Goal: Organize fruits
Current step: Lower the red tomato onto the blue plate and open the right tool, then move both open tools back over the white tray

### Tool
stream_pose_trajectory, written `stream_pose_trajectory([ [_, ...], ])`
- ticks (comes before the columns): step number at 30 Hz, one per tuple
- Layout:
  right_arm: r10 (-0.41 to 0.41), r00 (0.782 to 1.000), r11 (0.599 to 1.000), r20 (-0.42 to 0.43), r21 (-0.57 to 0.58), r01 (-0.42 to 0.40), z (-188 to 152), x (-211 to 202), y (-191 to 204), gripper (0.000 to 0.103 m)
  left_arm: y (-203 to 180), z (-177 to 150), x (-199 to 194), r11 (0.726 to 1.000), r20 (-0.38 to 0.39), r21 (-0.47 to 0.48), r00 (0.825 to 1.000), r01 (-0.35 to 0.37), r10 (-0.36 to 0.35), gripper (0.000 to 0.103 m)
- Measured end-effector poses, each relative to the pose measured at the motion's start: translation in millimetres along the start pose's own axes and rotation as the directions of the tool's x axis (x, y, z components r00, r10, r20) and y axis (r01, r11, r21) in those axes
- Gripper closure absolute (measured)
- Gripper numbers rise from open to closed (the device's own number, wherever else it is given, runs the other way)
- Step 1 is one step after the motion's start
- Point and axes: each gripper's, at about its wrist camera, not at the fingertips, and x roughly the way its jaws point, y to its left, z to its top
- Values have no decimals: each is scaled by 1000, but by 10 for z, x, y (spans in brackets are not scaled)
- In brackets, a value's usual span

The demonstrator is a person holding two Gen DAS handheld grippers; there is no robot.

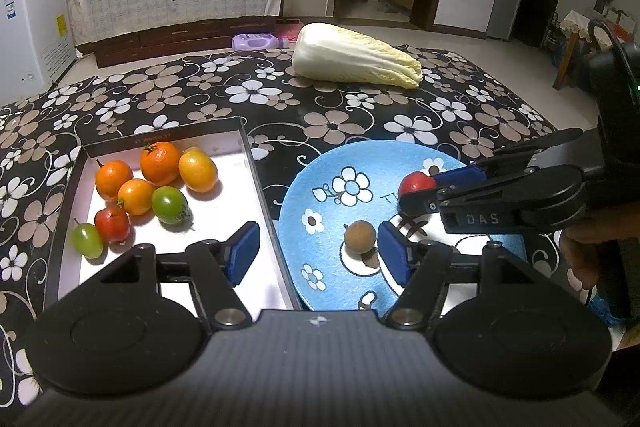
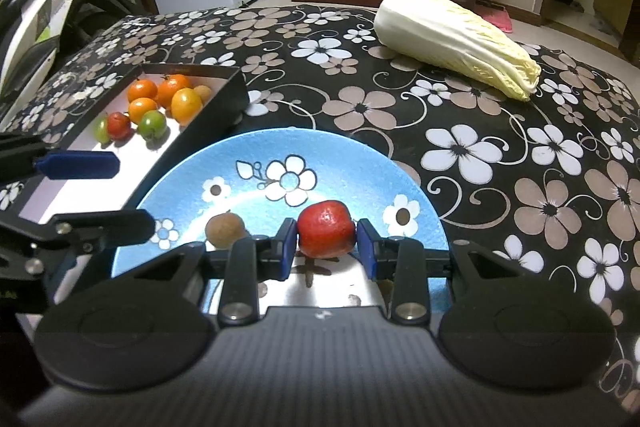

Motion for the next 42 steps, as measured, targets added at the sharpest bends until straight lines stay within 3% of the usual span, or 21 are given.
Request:
stream_pose_trajectory([
  [2, -3, 1000, 1000, 5, 6, 3, 11, -9, -4, 66, 12, -1, -13, 1000, 3, -1, 1000, 0, 0, 32],
  [5, -20, 1000, 1000, 24, 2, 20, 27, -46, 7, 56, 36, 0, -21, 1000, 4, -6, 1000, -3, 3, 32],
  [20, 45, 995, 999, 91, -19, -44, 161, -98, 224, 56, 191, -8, -128, 999, 17, -27, 1000, -24, 24, 29],
  [42, 128, 985, 990, 113, -81, -120, 364, 26, 707, 56, 533, -80, -300, 995, 25, -68, 997, -74, 76, 27],
])
